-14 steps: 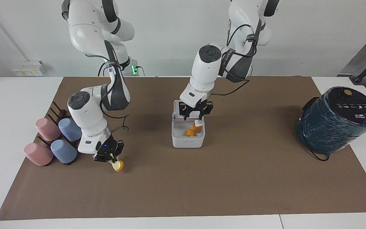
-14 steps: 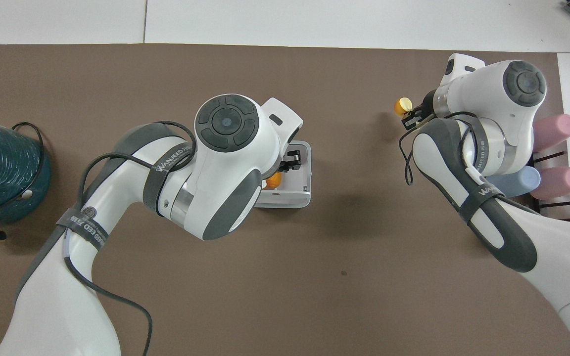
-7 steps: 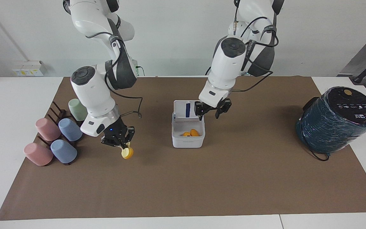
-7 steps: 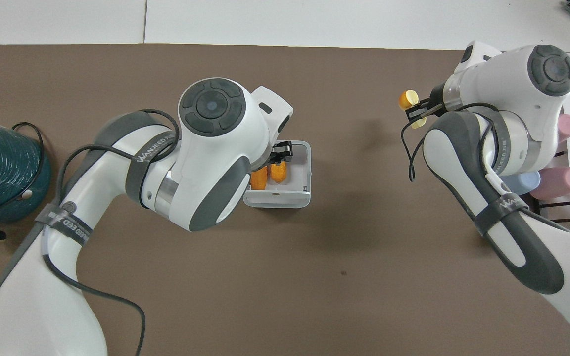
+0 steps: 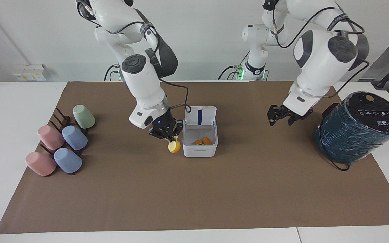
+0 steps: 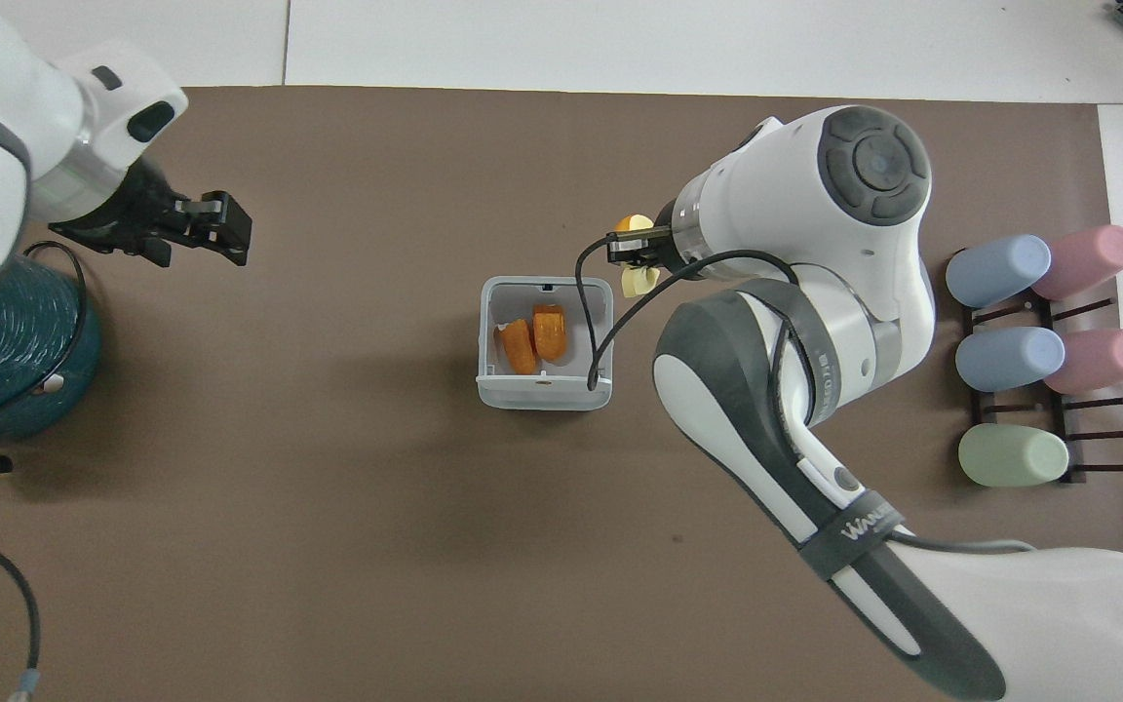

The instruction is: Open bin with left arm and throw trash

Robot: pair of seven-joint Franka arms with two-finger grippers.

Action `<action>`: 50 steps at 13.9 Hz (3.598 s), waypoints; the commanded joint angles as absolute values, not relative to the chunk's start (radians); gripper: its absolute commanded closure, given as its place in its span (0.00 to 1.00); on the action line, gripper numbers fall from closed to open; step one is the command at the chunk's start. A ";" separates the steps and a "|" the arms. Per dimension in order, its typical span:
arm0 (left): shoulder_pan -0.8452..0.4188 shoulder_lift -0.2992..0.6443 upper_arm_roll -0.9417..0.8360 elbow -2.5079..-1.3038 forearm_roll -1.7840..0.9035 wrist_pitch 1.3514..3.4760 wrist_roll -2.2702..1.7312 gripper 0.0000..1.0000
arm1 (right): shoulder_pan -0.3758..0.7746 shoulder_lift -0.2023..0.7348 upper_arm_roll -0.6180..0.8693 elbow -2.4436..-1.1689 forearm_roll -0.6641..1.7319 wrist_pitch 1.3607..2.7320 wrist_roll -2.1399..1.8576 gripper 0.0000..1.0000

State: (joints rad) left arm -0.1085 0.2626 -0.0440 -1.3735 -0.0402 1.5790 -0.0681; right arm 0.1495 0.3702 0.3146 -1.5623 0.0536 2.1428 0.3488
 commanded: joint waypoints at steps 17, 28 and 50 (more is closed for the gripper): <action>-0.063 -0.038 -0.060 -1.644 -0.002 1.542 0.037 0.11 | 0.238 0.388 0.339 -1.606 0.137 2.103 0.609 0.20; -0.061 -0.038 -0.058 -1.644 -0.002 1.565 0.038 0.00 | 0.221 0.350 0.334 -1.592 0.117 2.098 0.606 0.00; -0.063 -0.034 -0.060 -1.644 0.046 1.640 0.044 0.00 | 0.047 -0.055 -0.053 -1.585 -0.052 1.613 0.138 0.00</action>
State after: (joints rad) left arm -0.0612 -0.0041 -0.0599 -1.6045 0.0229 1.6170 0.0343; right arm -0.0212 -0.0125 0.0422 -1.5696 -0.0617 1.6649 0.1949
